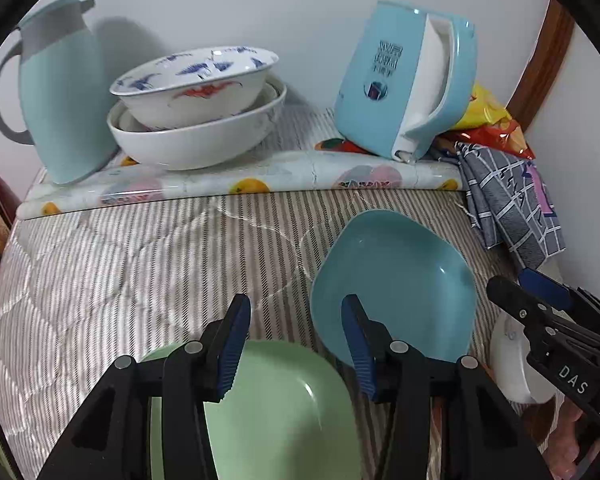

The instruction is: Organize plates and bowls

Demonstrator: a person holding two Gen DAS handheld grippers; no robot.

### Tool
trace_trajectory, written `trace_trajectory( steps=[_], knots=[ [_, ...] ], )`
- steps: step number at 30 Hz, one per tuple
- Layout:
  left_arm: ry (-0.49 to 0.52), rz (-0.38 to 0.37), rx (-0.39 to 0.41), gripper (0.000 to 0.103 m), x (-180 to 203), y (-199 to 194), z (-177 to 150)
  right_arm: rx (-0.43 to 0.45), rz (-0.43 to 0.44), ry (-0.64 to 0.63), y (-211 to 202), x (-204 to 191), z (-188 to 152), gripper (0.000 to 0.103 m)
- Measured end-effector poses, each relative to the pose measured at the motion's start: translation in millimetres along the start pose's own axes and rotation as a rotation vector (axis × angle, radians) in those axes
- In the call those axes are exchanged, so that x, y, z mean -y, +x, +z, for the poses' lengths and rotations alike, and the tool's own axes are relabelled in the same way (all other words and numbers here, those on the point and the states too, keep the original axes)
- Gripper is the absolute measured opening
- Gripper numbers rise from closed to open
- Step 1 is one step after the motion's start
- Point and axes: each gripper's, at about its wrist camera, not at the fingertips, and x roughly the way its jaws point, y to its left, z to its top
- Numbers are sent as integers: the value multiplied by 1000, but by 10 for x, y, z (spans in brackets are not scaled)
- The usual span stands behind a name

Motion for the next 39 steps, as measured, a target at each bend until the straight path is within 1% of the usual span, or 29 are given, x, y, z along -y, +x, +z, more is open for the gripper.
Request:
trace_trajectory(
  steps=[3, 5, 8, 11, 13, 14, 15, 16, 21, 23, 24, 25, 26, 28, 33, 39],
  knots=[
    [17, 8, -18, 45, 33, 134, 31, -24, -15, 4, 135, 16, 8, 52],
    [17, 11, -28, 45, 32, 207, 42, -36, -19, -7, 203, 7, 2, 48],
    [9, -10, -44, 45, 31, 309, 58, -55, -30, -22, 310, -9, 3, 46],
    [16, -10, -54, 41, 47, 378, 81, -64, -38, -35, 383, -20, 27, 46],
    [15, -11, -61, 40, 47, 424, 89, -73, -50, -42, 435, -25, 35, 41],
    [16, -12, -63, 37, 50, 452, 90, -77, -56, -43, 460, -24, 41, 39],
    [17, -10, -66, 34, 51, 473, 92, -80, -63, -39, 487, -22, 42, 35],
    [16, -7, -69, 33, 48, 494, 94, -85, -65, -39, 508, -24, 40, 33],
    [11, -24, -79, 21, 38, 560, 99, -110, -82, -62, 613, -79, 38, 31],
    [14, -29, -84, 17, 46, 583, 100, -116, -100, -69, 650, -93, 35, 26],
    [15, -32, -83, 14, 56, 596, 106, -117, -108, -72, 659, -98, 34, 22],
    [16, -33, -79, 11, 60, 597, 107, -114, -114, -73, 663, -97, 34, 15],
    [15, -28, -73, 10, 65, 592, 109, -107, -118, -75, 662, -95, 33, 12],
    [20, -26, -60, 10, 78, 576, 116, -103, -126, -76, 672, -98, 42, 6],
    [6, -47, -35, 9, 45, 445, 141, -76, -104, -35, 573, -44, 72, 5],
    [9, -55, 12, 9, 33, 149, 155, -15, -98, -17, 260, -66, 117, 5]
  ],
)
